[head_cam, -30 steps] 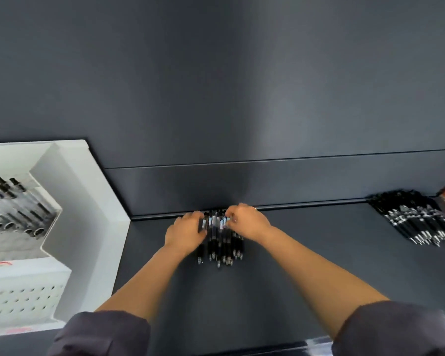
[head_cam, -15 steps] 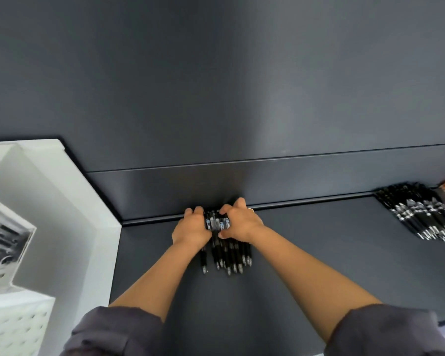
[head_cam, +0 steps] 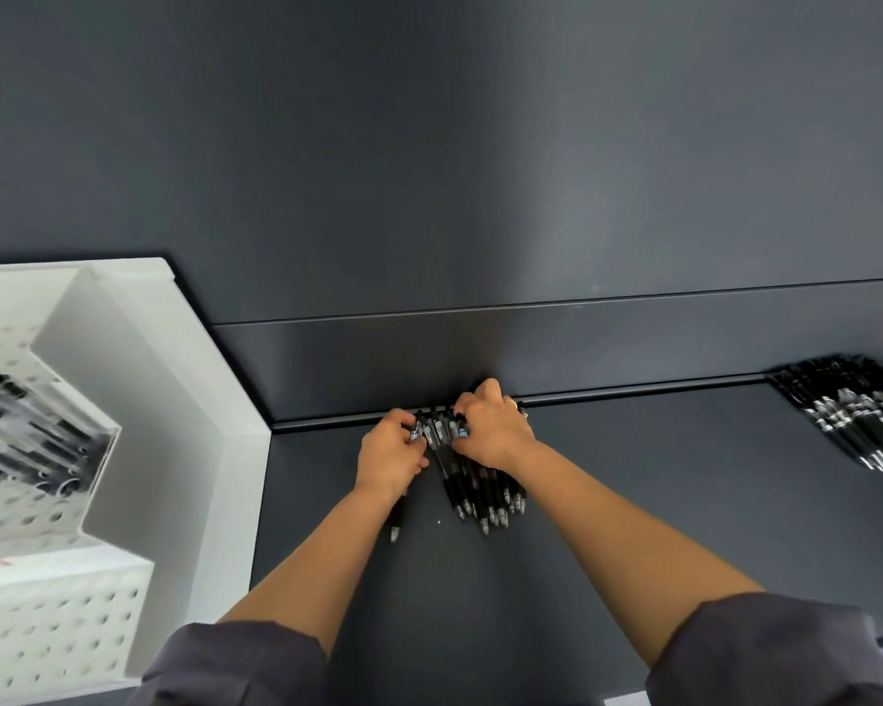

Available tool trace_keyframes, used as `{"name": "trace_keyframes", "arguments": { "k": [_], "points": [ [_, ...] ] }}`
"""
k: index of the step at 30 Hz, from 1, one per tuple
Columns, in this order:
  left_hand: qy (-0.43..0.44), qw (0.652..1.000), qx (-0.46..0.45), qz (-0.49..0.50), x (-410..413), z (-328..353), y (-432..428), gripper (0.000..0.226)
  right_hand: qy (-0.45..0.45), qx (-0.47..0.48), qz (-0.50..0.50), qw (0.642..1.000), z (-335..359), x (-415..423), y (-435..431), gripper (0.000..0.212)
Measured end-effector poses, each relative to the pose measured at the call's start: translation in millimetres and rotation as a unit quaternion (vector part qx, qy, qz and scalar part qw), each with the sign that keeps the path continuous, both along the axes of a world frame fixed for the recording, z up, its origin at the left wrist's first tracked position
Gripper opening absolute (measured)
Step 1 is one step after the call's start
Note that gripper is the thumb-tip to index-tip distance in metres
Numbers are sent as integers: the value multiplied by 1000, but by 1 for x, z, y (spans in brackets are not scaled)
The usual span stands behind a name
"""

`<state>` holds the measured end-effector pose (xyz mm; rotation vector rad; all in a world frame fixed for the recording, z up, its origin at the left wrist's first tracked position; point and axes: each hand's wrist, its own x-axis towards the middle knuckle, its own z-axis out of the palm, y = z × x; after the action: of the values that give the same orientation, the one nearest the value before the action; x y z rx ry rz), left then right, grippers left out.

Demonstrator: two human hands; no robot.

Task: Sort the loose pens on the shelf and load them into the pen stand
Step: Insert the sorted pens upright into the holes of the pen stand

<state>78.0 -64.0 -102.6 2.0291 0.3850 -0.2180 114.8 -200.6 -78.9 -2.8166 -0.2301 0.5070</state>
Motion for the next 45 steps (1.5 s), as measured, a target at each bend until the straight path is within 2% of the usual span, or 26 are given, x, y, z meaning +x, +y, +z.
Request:
{"name": "trace_keyframes", "arguments": {
  "k": [6, 11, 15, 18, 20, 25, 28, 32, 36, 41, 45],
  "points": [
    [-13, 999, -30, 3, -8, 3, -6, 20, -12, 117, -14, 993, 7, -5, -5, 38],
    [-49, 998, 17, -25, -16, 19, -4, 20, -37, 217, -54, 974, 20, -15, -10, 31],
    [-91, 996, 22, -2, -34, 36, -1, 23, -57, 273, -46, 959, 38, -32, -12, 21],
    [-127, 992, 8, 18, -58, 52, 1, 20, -53, 346, -25, 936, 53, -55, -10, 11],
    [-158, 987, -3, 33, -77, 63, 5, 15, -47, 390, -18, 919, 63, -72, -3, 12],
    [-222, 971, 19, 90, -135, 96, 28, 17, -48, 445, 27, 894, 88, -116, 40, 19],
    [-242, 961, 36, 130, -162, 117, 50, 18, -56, 486, 50, 871, 104, -137, 70, 10],
    [-273, 942, 89, 176, -191, 143, 89, 16, -81, 500, 104, 856, 132, -161, 110, 12],
    [-307, 919, 119, 217, -208, 162, 125, 20, -75, 529, 96, 840, 155, -169, 143, 12],
    [-352, 900, 84, 242, -214, 186, 178, 19, -135, 517, 131, 835, 185, -167, 188, 6],
    [-378, 896, 78, 221, -201, 203, 226, 22, -198, 494, 139, 835, 202, -156, 228, 8]
  ]
}}
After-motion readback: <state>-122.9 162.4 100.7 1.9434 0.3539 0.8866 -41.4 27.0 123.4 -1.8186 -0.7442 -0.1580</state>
